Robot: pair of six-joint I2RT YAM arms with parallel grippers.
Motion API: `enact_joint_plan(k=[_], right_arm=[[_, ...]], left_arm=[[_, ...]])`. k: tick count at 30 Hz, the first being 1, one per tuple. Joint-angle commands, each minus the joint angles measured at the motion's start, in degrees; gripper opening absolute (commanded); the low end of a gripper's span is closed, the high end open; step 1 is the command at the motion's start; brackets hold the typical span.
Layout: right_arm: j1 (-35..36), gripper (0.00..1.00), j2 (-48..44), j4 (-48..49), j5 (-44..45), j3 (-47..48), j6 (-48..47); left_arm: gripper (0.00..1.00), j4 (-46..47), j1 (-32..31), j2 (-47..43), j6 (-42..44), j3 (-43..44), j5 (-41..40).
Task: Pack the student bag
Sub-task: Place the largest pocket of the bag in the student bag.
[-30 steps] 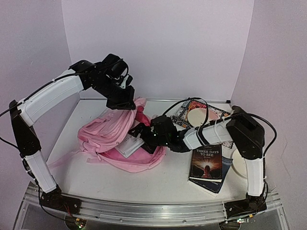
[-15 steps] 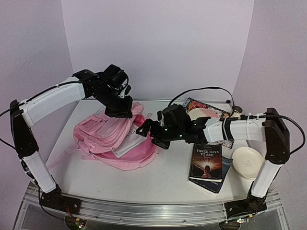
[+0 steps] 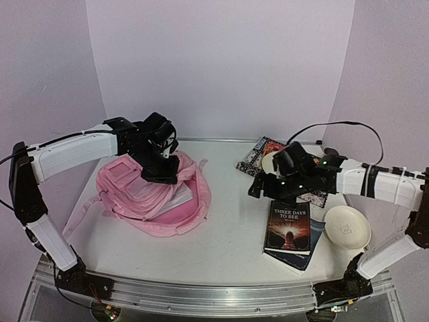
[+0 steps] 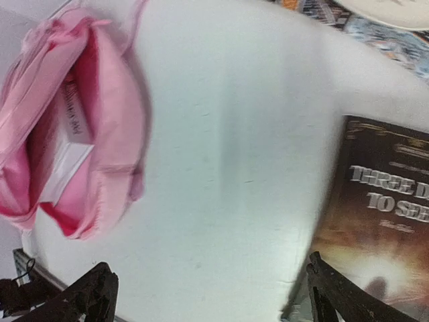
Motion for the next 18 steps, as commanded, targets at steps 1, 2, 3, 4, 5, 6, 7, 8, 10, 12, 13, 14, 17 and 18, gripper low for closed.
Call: enact_joint_plan(k=[1, 2, 3, 4, 5, 6, 7, 8, 10, 12, 13, 14, 17, 18], right_arm=[[-8.8, 0.98, -7.5, -9.3, 2.6, -5.6, -4.2], [-11.1, 0.98, -9.1, -9.5, 2.0, -6.6, -5.4], [-13.7, 0.98, -10.4, -9.5, 1.0, -7.6, -6.7], [-16.9, 0.98, -11.3, -9.5, 0.0, -8.6, -8.1], [-19.4, 0.98, -12.1, -9.5, -1.1, -9.4, -9.9], [-21.7, 0.98, -12.5, -9.4, -2.5, -9.9, -11.9], [-24.3, 0.98, -12.6, -9.3, -4.0, -10.4, -13.8], [-26.9, 0.98, -12.2, -9.2, -5.8, -10.5, -15.1], [-30.8, 0.98, -10.5, -8.7, -8.7, -10.7, -17.5], [-33.4, 0.98, -8.4, -6.6, -12.2, -11.1, -19.1], [-34.3, 0.98, -7.1, -5.8, -13.2, -11.1, -19.7], [-35.3, 0.98, -5.9, -5.2, -14.1, -11.2, -20.1], [-38.0, 0.98, -3.5, -3.2, -15.9, -11.8, -21.5], [-38.9, 0.98, -2.9, -2.5, -16.9, -12.1, -22.0]], left_arm=[[0.0, 2.9, 0.8, -3.1, 1.6, -2.0, -2.3], [0.0, 3.0, 0.8, -3.0, 1.7, -2.6, -2.1], [0.0, 3.2, 0.8, -2.9, 1.8, -3.3, -1.9], [0.0, 3.4, 0.8, -2.9, 1.8, -4.1, -1.6], [0.0, 3.5, 0.8, -3.0, 1.8, -4.7, -1.3], [0.0, 3.7, 0.8, -3.0, 1.8, -5.3, -1.0], [0.0, 3.9, 0.8, -3.1, 1.8, -6.1, -0.7], [0.0, 4.1, 0.8, -3.2, 1.8, -6.4, -0.6], [0.0, 4.3, 0.8, -3.4, 1.8, -7.5, -0.6], [0.0, 4.4, 0.8, -3.6, 1.6, -8.3, -0.5], [0.0, 4.4, 0.8, -3.8, 1.5, -8.7, -0.4], [0.0, 4.4, 0.8, -4.0, 1.5, -9.0, -0.3], [0.01, 4.7, 0.8, -4.7, 1.0, -9.7, 0.0], [0.02, 4.7, 0.8, -4.9, 0.8, -10.1, 0.3]])
